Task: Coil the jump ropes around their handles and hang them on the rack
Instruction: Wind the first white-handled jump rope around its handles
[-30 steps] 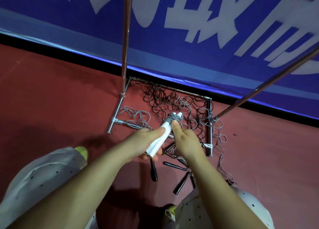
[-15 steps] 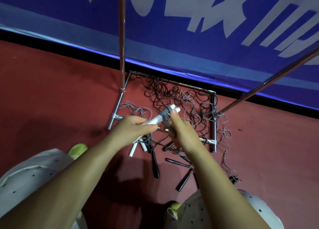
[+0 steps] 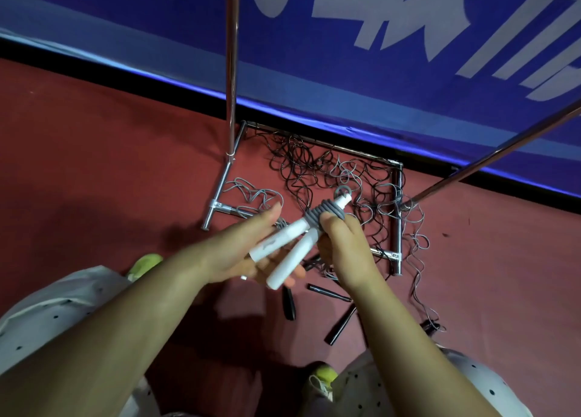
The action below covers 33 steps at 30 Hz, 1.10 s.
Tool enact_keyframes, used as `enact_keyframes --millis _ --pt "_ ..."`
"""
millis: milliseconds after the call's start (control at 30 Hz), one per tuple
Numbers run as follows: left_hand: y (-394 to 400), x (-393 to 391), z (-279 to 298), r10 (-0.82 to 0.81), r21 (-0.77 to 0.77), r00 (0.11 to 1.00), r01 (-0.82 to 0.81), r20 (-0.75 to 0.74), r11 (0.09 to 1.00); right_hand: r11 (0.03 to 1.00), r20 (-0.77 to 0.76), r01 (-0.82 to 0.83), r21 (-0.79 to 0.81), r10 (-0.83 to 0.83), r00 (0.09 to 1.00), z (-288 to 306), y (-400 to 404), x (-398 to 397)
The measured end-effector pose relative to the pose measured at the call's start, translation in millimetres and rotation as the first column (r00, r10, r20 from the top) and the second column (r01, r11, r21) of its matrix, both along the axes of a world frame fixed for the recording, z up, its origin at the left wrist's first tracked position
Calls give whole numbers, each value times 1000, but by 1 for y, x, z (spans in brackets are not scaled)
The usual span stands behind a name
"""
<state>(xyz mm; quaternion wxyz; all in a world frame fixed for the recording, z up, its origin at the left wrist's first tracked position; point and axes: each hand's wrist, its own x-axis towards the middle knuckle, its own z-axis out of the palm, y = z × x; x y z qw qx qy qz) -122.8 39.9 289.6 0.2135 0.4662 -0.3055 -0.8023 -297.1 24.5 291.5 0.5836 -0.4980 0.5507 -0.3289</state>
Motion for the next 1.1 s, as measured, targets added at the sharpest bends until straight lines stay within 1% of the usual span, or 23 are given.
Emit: enact_keyframes --millis 33,67,100,167,200,267,300,333,400,467,533,633,767,833,867,900,933,967,1000,1033,1100 --pt "2 -2 -3 -23 87 994 33 -106 996 1000 46 -15 -11 15 999 1 1 1" --pt "3 -6 -9 -6 143 985 32 -174 989 999 88 -29 -20 30 996 3 3 2" --pt "3 -11 -17 50 175 979 -14 -198 984 999 103 -38 -21 40 994 4 3 2" --pt "5 -18 -34 158 193 964 -117 -214 974 998 66 -57 -16 58 996 0 2 2" --pt "7 -18 -39 173 187 962 -133 -213 973 997 25 -75 -15 76 997 -4 1 2" --pt "9 -17 -36 125 140 967 -95 -221 986 993 -88 -120 -6 119 989 -11 0 0" --pt "9 -15 -30 98 110 978 -78 -185 991 991 -148 -135 3 134 980 -14 0 -1" --pt "9 -13 -26 91 70 989 -84 -114 994 989 -210 -147 11 146 967 -15 0 -1" --pt "8 -13 -18 105 -70 993 -101 57 992 985 -315 -171 24 169 934 -15 1 1" --pt "8 -16 -16 108 -194 971 -66 212 979 978 -392 -206 21 197 899 -15 1 3" --pt "8 -17 -17 125 -235 940 -50 316 971 976 -452 -219 22 205 868 -12 0 7" --pt "7 -12 -19 118 -272 874 17 471 962 972 -476 -231 47 225 850 -10 -2 9" --pt "6 -9 -17 115 -269 849 33 516 963 973 -426 -172 155 222 877 -16 -3 7" --pt "5 -8 -10 112 -299 795 90 596 950 978 -413 -136 157 190 891 -15 -2 6" --pt "4 -7 -9 147 -326 770 83 621 942 983 -389 -117 140 163 907 -14 -2 7" --pt "1 -6 -9 197 -348 765 37 612 937 987 -347 -94 129 133 928 -12 -2 7" --pt "-1 -5 -8 251 -351 785 -45 566 935 990 -284 -61 130 96 954 -10 -3 8" --pt "-3 -3 -9 299 -329 818 -143 492 933 988 -202 -26 151 56 978 -8 -4 8" --pt "-6 -2 -8 323 -276 854 -222 407 935 984 -126 0 176 22 992 -7 -6 9" --pt "-7 0 -8 313 -213 895 -254 319 943 981 -76 9 196 6 997 -7 -7 8" --pt "-8 3 -5 242 -130 952 -220 186 967 978 -15 -9 207 12 1000 -9 -8 8"
